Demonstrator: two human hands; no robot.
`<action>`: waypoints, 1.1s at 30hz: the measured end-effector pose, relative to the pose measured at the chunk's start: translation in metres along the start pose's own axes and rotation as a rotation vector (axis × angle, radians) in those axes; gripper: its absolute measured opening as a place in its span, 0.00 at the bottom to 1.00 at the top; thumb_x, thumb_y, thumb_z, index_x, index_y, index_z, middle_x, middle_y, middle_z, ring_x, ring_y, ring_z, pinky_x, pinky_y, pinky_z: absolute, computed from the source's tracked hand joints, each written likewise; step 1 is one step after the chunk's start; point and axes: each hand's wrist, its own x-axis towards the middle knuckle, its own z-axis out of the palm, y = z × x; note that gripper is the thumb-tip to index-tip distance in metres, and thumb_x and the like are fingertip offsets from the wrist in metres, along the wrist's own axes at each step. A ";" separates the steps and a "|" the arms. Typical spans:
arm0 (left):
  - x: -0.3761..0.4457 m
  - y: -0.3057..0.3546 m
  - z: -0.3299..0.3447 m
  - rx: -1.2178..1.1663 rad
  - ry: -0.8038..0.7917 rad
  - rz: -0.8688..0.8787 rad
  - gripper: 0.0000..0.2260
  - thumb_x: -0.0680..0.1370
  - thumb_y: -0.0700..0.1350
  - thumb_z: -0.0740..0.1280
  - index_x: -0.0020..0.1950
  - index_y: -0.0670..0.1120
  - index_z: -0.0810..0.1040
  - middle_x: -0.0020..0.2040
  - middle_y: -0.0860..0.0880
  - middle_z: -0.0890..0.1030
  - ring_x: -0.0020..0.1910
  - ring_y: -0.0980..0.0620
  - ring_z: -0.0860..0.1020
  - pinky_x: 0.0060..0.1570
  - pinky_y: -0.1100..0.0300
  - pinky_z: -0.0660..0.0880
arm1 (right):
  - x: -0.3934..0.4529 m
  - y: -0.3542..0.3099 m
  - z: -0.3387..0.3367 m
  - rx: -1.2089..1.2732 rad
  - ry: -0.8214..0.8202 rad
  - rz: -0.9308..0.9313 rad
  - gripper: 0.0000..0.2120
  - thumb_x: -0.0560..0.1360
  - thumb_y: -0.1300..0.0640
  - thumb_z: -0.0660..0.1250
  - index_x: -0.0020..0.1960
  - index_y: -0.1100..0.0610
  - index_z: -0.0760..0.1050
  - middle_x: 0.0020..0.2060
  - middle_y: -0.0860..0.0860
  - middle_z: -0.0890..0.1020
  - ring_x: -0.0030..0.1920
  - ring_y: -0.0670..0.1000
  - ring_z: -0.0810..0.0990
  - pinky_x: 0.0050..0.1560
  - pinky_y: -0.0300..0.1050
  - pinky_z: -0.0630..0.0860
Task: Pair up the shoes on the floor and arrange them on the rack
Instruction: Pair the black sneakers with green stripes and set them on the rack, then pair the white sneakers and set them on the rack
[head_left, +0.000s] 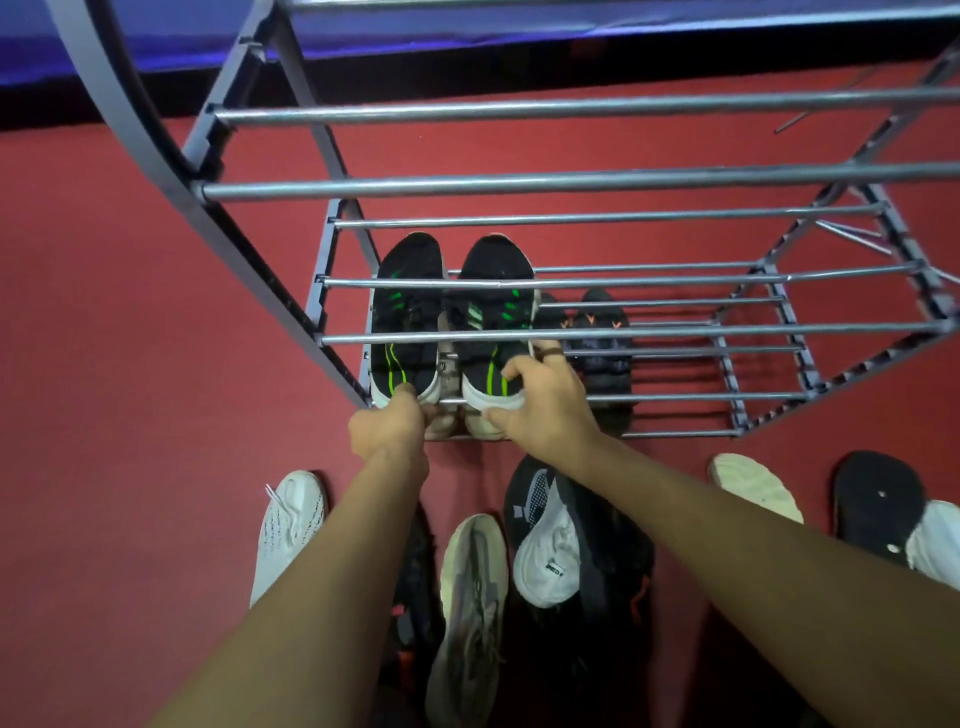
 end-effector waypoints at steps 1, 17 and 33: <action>0.002 -0.001 -0.003 0.005 -0.003 0.006 0.13 0.74 0.49 0.72 0.48 0.39 0.81 0.30 0.48 0.83 0.38 0.47 0.84 0.37 0.59 0.76 | 0.005 -0.006 0.004 0.015 0.000 0.006 0.23 0.64 0.48 0.80 0.55 0.54 0.80 0.58 0.55 0.74 0.53 0.58 0.79 0.53 0.48 0.77; -0.057 -0.027 -0.017 0.388 -0.468 0.009 0.12 0.82 0.48 0.66 0.43 0.40 0.76 0.37 0.41 0.79 0.30 0.47 0.77 0.27 0.61 0.76 | -0.059 0.007 -0.052 -0.264 -0.378 -0.219 0.16 0.75 0.63 0.63 0.63 0.57 0.73 0.65 0.53 0.71 0.64 0.57 0.72 0.64 0.54 0.73; -0.215 -0.042 -0.103 1.656 -0.869 0.711 0.18 0.79 0.57 0.61 0.59 0.46 0.79 0.56 0.45 0.82 0.54 0.43 0.81 0.49 0.56 0.75 | -0.198 0.029 -0.228 -0.342 -0.606 0.019 0.10 0.81 0.52 0.64 0.58 0.55 0.80 0.46 0.54 0.82 0.56 0.56 0.82 0.56 0.47 0.77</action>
